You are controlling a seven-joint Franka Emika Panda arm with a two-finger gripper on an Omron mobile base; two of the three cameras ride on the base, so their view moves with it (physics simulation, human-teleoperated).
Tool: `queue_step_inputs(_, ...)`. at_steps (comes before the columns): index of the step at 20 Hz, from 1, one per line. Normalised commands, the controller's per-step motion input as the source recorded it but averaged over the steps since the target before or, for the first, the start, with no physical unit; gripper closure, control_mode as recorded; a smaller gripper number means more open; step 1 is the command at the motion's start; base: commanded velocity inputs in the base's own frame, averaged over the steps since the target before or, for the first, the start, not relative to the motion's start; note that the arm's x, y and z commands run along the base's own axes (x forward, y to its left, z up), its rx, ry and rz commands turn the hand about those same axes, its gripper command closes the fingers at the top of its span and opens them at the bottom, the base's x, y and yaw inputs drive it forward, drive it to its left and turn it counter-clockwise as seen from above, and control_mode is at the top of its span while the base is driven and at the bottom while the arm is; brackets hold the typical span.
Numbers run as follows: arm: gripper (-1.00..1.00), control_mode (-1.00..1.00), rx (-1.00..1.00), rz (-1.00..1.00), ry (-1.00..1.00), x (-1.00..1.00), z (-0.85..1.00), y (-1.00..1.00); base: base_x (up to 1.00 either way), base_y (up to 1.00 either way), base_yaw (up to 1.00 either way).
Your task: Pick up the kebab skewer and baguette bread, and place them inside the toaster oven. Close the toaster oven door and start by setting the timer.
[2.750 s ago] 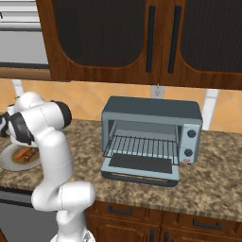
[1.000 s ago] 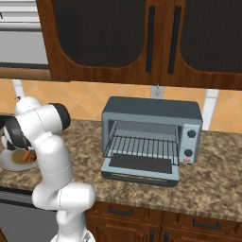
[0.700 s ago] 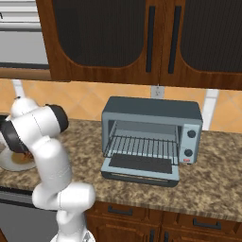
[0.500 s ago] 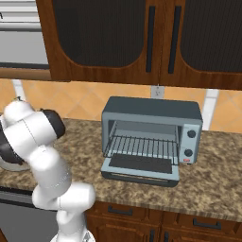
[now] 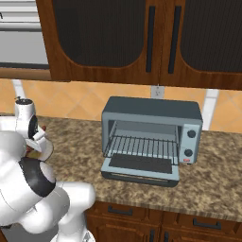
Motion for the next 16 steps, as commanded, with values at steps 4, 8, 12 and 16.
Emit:
queue_step_inputs(4, 1.00, -1.00, 0.12, -0.30, 0.05, -0.66, 0.68, -0.52, 0.00, 0.00, 0.00)
queue_step_inputs(8, 1.00, -1.00, 0.04, -0.34, 0.07, -0.67, 0.56, -0.39, 0.00, 0.00, 0.00)
queue_step_inputs(12, 1.00, -1.00, 0.05, -0.36, 0.12, -0.52, 0.57, -0.58, 0.00, 0.00, 0.00)
queue_step_inputs(16, 1.00, -1.00, 0.06, -0.30, 0.11, -0.44, 0.50, -0.78, 0.00, 0.00, 0.00)
